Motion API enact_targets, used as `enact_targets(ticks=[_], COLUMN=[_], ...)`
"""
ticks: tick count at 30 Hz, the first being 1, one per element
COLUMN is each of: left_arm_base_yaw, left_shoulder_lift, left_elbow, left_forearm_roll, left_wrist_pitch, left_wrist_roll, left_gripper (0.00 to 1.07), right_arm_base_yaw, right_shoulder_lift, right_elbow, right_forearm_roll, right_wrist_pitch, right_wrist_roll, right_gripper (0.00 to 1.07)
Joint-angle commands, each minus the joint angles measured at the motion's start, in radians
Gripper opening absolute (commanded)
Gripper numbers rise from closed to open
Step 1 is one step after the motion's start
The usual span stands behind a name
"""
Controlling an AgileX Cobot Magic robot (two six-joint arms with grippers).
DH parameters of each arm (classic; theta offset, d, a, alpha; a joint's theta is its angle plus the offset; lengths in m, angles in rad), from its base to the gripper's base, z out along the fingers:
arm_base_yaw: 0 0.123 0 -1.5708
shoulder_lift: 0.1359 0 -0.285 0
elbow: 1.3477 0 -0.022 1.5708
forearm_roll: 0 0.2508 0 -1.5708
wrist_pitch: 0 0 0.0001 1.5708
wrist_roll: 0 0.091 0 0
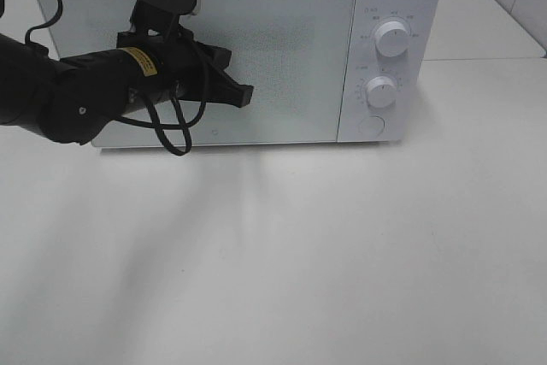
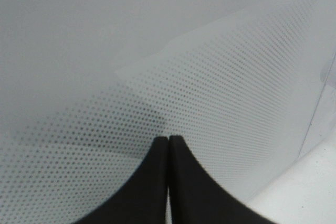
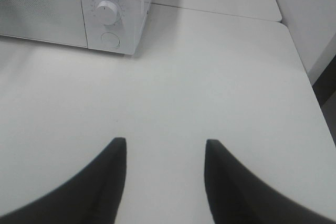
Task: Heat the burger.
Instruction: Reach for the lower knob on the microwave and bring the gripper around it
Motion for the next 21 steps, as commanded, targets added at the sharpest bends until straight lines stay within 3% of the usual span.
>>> enact_targets(ticks=[1, 5, 7, 12, 15, 17, 19, 20, 21], left_arm_base_yaw=[-0.002, -0.061, -0.071, -0.131, -0.136, -0.146, -0.146, -0.146, -0.146], left_shoulder_lift=[-0.037, -0.11, -0.127, -0.261, -0.279, -0.376, -0.395, -0.441, -0.441], left_elbow=[-0.034, -0.034, -0.034, -0.034, -0.034, -0.034, -0.034, -0.034, -0.034], left_forearm_roll=[-0.092, -0.089, -0.089, -0.091, -0.091, -0.098, -0.101, -0.101, -0.101], left_wrist_pitch=[-0.009, 0.198, 0.244, 0.602, 0.65, 0.885, 0.947, 1.061, 1.061], left_wrist_roll=[0.022, 0.078, 0.079, 0.065, 0.063, 0.06, 0.058, 0.049, 0.049], left_gripper=[0.0, 0.0, 0.0, 0.0, 0.0, 0.0, 0.01, 0.12, 0.12], right_arm_base_yaw=[-0.003, -0.003, -0.003, -0.003, -0.003, -0.003, -0.003, -0.003, -0.003], right_shoulder_lift=[-0.027, -0.027, -0.027, -0.027, -0.027, -0.027, -0.027, -0.027, -0.027], right_elbow=[0.0, 0.0, 0.0, 0.0, 0.0, 0.0, 0.0, 0.0, 0.0], right_forearm_roll=[-0.008, -0.009, -0.009, -0.009, -0.009, -0.009, -0.009, -0.009, -0.009], right_wrist_pitch=[-0.006, -0.006, -0.006, -0.006, -0.006, -0.006, -0.006, -0.006, -0.006], right_wrist_roll=[-0.008, -0.008, -0.008, -0.008, -0.008, -0.008, -0.008, -0.008, -0.008], right_gripper=[0.49, 0.49, 0.49, 0.49, 0.49, 0.49, 0.49, 0.49, 0.49])
